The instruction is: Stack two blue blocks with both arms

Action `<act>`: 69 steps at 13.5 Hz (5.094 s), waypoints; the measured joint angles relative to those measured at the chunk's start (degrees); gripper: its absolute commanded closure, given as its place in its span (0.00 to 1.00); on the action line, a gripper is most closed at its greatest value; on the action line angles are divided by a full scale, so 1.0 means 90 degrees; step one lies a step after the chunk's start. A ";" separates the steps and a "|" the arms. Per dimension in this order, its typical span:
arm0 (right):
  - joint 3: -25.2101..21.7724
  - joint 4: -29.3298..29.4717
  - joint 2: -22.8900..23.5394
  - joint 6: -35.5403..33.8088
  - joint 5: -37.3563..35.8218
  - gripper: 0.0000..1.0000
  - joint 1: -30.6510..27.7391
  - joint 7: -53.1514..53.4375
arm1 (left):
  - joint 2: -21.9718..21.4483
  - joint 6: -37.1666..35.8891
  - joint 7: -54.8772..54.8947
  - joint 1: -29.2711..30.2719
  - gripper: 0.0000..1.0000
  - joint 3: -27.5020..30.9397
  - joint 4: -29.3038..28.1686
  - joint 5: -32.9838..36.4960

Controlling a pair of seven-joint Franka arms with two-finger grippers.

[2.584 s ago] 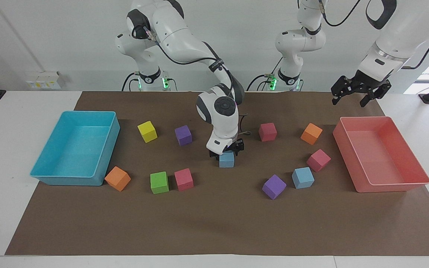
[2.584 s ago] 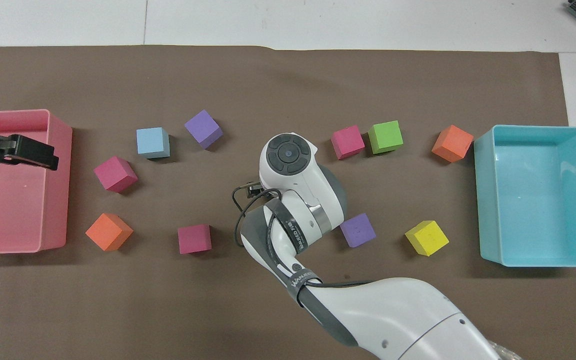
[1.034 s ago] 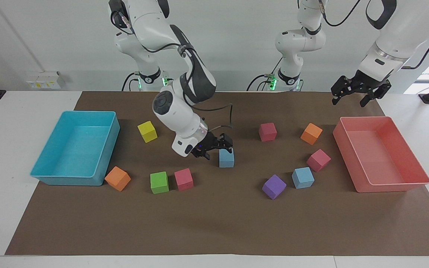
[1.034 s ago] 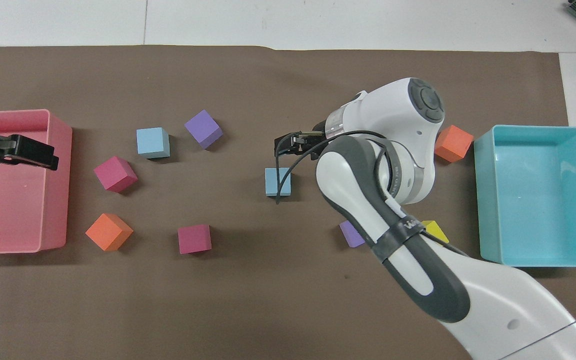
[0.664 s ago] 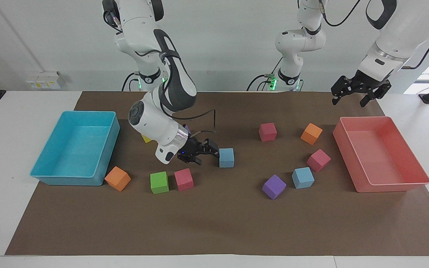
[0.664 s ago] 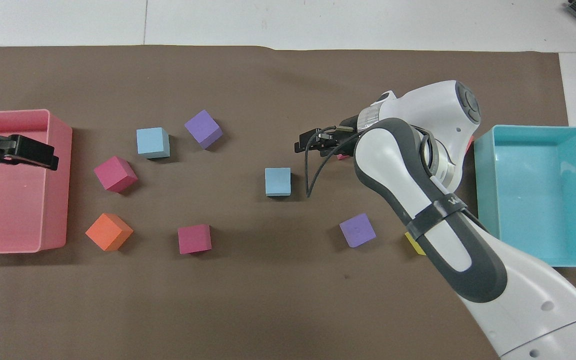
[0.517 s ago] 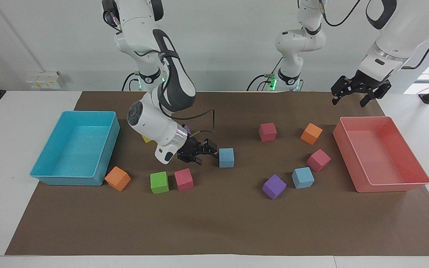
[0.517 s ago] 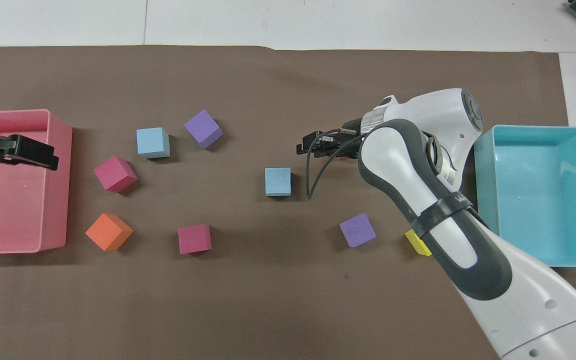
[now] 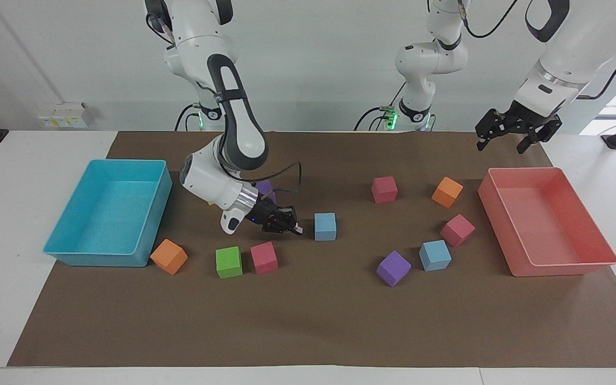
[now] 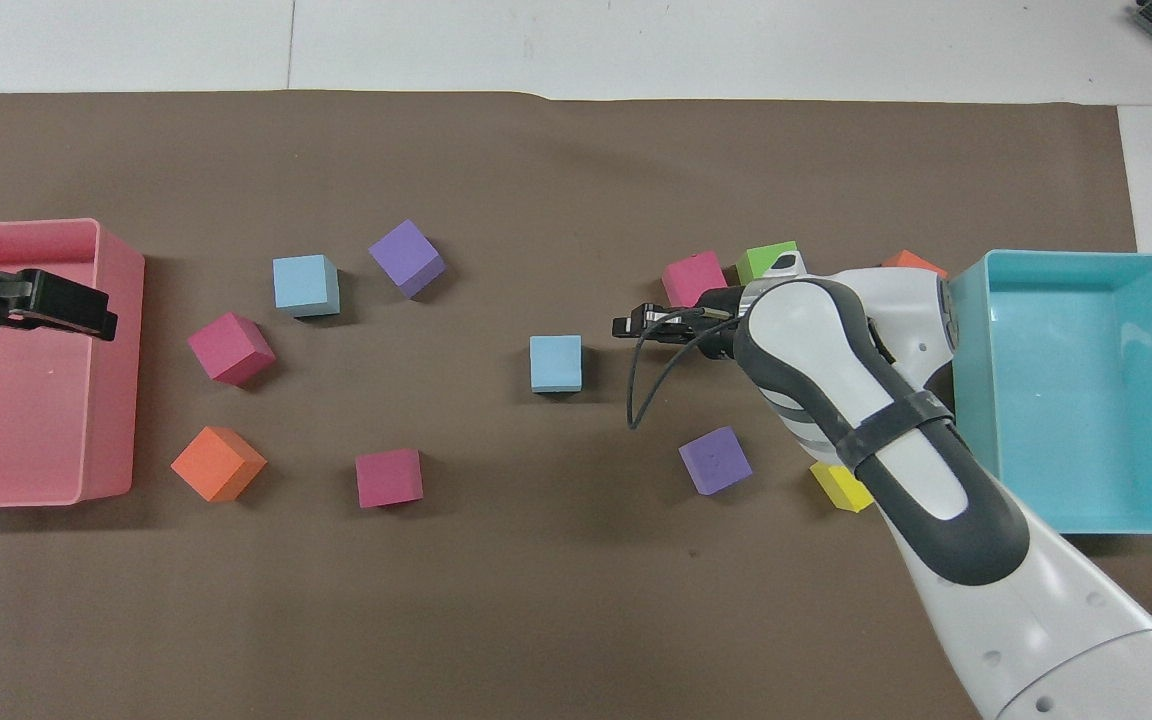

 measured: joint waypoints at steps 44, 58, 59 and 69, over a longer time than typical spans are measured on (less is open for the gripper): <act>0.0032 -0.0683 0.0011 0.0132 0.1030 1.00 0.0101 -0.1563 | 0.0000 0.0000 0.0000 0.0000 0.00 0.0000 0.0000 0.0000; 0.0032 -0.0683 0.0011 0.0139 0.1030 1.00 0.0101 -0.1563 | 0.0000 0.0000 0.0000 0.0000 0.00 0.0000 0.0000 0.0000; 0.0032 -0.0683 0.0011 0.0139 0.1030 1.00 0.0101 -0.1563 | 0.0000 0.0000 0.0000 0.0000 0.00 0.0000 0.0000 0.0000; 0.0032 -0.0683 0.0011 0.0143 0.1030 1.00 0.0101 -0.1563 | -0.0008 -0.0020 0.0000 0.0003 0.00 0.0023 0.0012 0.0000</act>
